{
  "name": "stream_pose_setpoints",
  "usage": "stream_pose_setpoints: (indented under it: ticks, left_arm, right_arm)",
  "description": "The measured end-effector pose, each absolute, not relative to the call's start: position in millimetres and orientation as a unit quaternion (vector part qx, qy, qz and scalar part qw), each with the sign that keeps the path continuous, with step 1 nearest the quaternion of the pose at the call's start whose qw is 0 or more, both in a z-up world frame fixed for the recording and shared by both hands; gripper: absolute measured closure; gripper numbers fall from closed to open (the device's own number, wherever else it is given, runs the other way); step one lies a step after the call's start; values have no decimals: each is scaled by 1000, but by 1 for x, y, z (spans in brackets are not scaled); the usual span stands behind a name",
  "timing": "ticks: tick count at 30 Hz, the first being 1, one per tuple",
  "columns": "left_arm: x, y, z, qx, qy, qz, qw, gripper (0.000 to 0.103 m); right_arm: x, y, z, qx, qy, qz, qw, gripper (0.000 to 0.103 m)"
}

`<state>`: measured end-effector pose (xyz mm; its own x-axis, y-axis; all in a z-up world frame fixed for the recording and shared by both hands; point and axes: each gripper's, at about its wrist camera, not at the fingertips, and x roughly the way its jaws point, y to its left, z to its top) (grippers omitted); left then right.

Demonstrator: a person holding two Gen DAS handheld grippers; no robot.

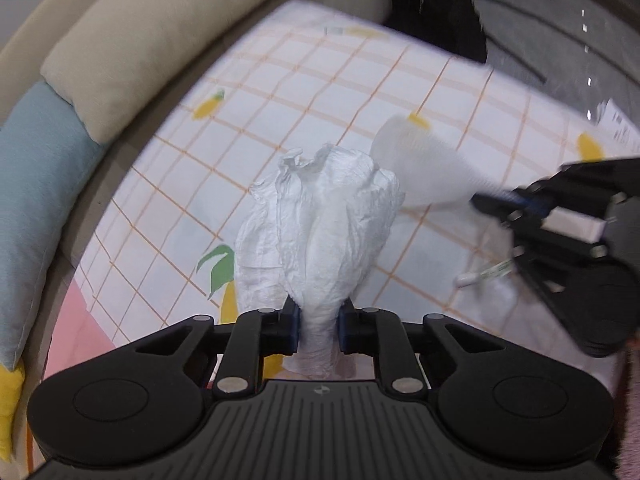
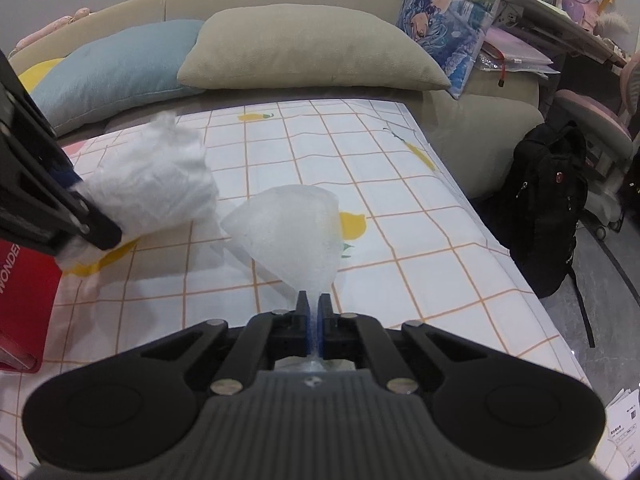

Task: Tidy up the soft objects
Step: 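Grasp the clear plastic sheet with the right gripper while the left gripper grasps the white bag, then carry the white bag and clear plastic sheet over the orange box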

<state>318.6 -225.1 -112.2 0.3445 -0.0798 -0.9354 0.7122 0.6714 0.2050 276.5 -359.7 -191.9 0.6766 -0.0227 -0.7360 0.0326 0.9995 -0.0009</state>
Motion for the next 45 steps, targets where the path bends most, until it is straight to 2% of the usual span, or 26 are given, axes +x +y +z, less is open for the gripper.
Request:
stream_pose_setpoints:
  ticks: [11,15,20,28,37,45]
  left_arm:
    - [254,-194,-57,191,478,-293,806,84]
    - [228,-172,-46,135,478,-293,817,84]
    - [192,-143,-40,64,481,-290,825,84]
    - [145,-104,-47,7,496,-276,823,84]
    - [116,-52,-53,-68,500,-234,831,84]
    - [92,-6,-32,-139,452,-203,857,84]
  right_arm:
    - [256,-362,-168,83,422,-7,903,103]
    - [244,-345,-159,66,450,-2,891,103]
    - [215,-330,-144,66,467,10,882,103]
    - [166,-315,-136,108,519,40,847,103]
    - [137,-274,-119,41,534,84,840,103]
    - [122,-232,-87,-10,513,122,850,103]
